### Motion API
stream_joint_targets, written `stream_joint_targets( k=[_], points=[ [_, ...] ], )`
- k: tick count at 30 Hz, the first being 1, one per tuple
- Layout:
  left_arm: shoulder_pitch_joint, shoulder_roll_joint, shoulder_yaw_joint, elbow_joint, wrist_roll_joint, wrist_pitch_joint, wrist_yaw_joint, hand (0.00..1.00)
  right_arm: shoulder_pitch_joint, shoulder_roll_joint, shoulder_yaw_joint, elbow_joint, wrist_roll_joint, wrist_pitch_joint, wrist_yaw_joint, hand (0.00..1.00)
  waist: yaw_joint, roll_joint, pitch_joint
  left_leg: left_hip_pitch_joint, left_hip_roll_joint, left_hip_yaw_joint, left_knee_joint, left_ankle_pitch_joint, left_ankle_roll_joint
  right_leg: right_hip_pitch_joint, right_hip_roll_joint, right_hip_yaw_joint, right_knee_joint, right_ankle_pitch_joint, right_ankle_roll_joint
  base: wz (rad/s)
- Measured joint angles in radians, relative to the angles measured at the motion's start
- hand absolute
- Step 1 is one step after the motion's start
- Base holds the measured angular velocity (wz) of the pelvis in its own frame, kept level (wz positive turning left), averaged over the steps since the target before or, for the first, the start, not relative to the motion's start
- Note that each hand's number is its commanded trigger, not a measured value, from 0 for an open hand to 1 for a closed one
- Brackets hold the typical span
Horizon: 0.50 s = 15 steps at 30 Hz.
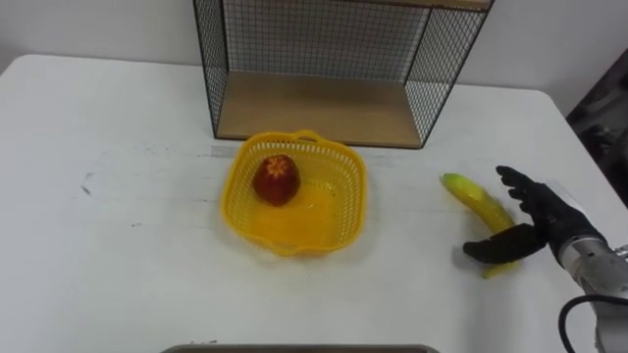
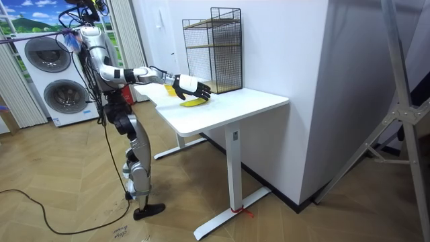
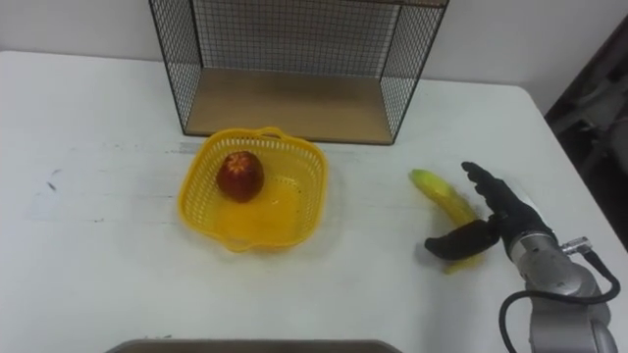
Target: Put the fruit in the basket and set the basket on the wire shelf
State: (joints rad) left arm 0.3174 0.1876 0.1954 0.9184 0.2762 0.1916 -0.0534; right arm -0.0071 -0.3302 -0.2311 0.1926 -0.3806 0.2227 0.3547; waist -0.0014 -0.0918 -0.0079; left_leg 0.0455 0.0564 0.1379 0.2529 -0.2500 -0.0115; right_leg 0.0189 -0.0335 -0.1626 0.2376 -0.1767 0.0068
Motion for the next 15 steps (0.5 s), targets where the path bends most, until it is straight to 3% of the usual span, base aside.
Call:
stream_joint_targets(
  k=[4, 15],
  points=[
    [-0.01, 0.004, 0.0, 0.002, 0.0, 0.007, 0.0, 0.0, 0.016, 0.0, 0.001, 0.003, -0.018, 0.02, 0.019, 0.0, 0.004, -0.013, 0.0067, -0.001, 0.0, 0.0, 0.0, 0.0, 0.0, 0.0, 0.0, -0.001, -0.001, 0.0, 0.0, 0.0],
    [-0.016, 0.004, 0.0, 0.004, -0.001, 0.013, 0.0, 0.0, 0.033, 0.0, 0.001, 0.003, -0.022, 0.038, 0.06, 0.0, 0.004, -0.015, 0.0071, -0.001, 0.001, 0.0, 0.0, 0.0, 0.0, 0.0, 0.0, -0.001, -0.001, 0.0, 0.0, 0.0]
  ],
)
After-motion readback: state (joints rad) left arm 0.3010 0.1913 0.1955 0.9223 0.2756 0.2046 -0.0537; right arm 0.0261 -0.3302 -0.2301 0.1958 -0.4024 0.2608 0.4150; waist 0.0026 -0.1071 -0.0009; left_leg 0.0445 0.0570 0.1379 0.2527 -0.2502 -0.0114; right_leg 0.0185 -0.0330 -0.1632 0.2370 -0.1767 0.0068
